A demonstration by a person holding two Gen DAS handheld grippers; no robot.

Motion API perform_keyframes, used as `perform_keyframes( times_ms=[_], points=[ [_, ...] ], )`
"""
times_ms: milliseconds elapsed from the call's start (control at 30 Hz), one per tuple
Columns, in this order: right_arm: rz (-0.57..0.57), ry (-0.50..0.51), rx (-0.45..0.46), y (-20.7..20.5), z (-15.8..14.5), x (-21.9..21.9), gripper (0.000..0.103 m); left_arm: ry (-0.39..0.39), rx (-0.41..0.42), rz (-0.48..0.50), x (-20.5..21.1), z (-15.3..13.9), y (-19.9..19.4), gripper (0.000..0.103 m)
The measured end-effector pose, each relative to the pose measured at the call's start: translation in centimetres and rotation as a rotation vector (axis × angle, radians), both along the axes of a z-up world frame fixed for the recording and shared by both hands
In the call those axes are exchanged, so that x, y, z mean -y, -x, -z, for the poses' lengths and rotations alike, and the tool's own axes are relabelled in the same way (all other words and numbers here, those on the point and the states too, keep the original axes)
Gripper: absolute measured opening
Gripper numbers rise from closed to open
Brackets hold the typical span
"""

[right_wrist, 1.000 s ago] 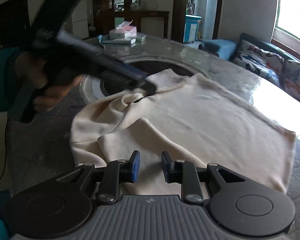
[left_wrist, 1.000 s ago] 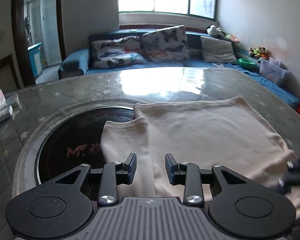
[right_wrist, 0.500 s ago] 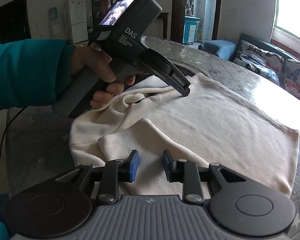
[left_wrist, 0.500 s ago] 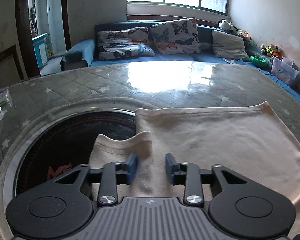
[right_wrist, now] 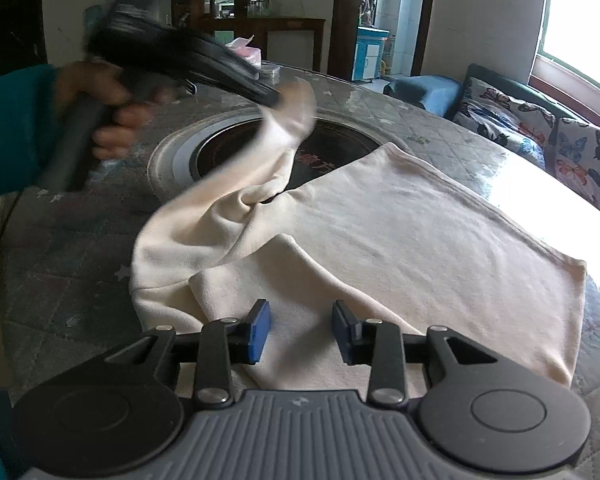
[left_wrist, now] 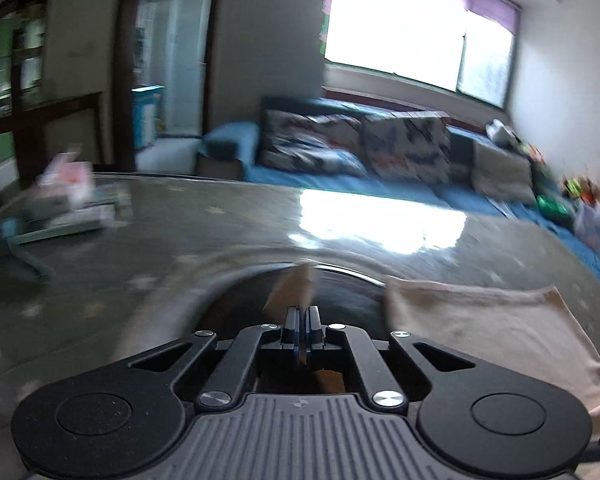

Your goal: Fold clothes

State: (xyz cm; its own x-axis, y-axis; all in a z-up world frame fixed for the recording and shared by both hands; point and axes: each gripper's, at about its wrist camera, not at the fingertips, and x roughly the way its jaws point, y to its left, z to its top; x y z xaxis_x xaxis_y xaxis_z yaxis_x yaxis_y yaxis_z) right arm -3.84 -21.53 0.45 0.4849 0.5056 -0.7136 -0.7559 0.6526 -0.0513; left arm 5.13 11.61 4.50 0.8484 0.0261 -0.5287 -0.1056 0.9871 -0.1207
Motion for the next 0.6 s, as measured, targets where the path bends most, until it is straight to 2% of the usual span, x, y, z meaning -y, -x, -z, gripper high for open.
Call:
perform_keyframes(
  times_ms=[133, 233, 433, 600],
  points=[
    [0.010, 0.021, 0.010, 0.1, -0.2, -0.1, 0.040, 0.021, 0.010, -0.084, -3.6, -0.4, 3.6, 0.003],
    [0.010, 0.038, 0.019, 0.3, -0.4, -0.3, 0.041, 0.029, -0.019, -0.121, -5.5, 0.7, 6.1, 0.003],
    [-0.075, 0.011, 0.050, 2.1, -2.0, -2.5, 0.041, 0.087, -0.041, -0.158, -7.4, 2.3, 7.3, 0.003],
    [-0.191, -0.002, 0.018, 3.5, -1.7, -5.9, 0.041, 0.104, -0.014, -0.166, -7.6, 2.2, 7.2, 0.003]
  ],
)
